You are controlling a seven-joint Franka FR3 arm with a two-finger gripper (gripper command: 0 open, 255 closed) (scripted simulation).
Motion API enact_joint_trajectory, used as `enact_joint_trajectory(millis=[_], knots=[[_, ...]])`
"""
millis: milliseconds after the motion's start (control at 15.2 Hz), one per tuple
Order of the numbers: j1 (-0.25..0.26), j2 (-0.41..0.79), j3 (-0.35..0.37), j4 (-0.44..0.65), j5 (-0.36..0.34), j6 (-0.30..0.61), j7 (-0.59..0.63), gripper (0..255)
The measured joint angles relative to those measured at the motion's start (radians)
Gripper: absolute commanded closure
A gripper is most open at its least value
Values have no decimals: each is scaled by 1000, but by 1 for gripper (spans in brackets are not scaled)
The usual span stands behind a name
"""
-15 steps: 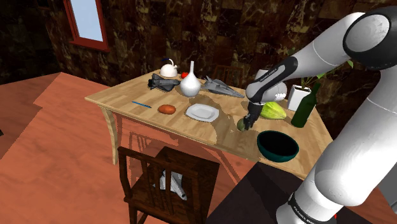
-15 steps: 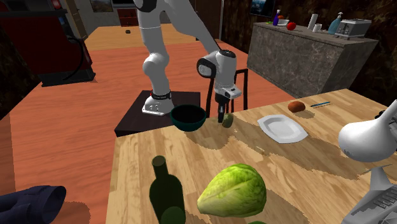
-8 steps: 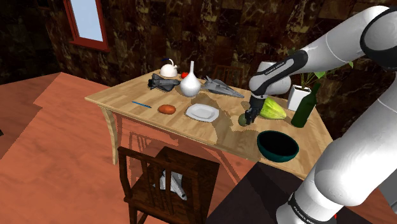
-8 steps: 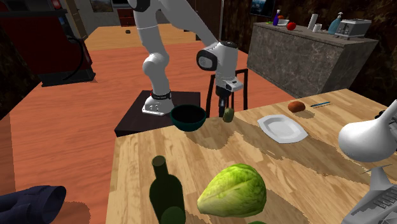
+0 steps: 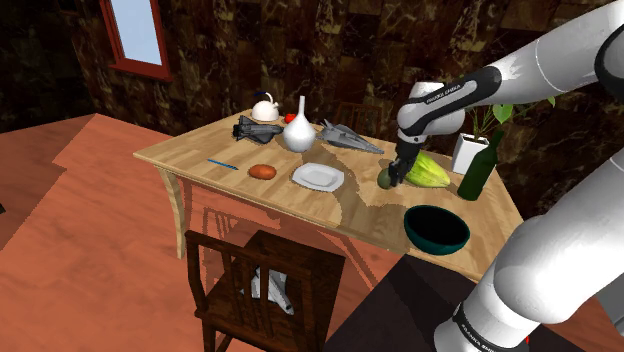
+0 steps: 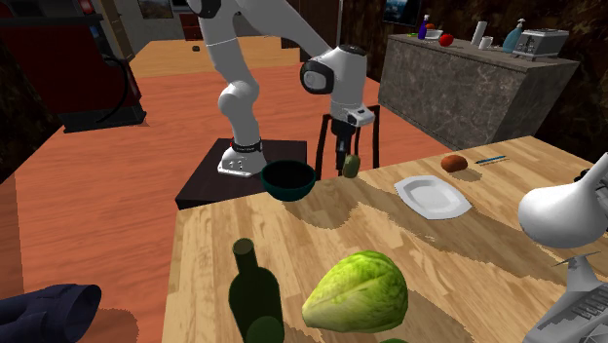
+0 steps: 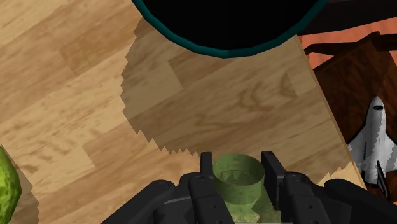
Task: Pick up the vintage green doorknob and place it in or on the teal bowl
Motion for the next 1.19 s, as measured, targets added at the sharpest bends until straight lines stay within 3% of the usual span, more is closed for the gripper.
enact_joint_trajectory(millis=[594,858,1188], knots=[[-5,-69,21,63,-22,-128,21,255],[-47,-196,27,-32,-82,-154,32,255],[-138,-398,27,-171,-171,-213,15,255]])
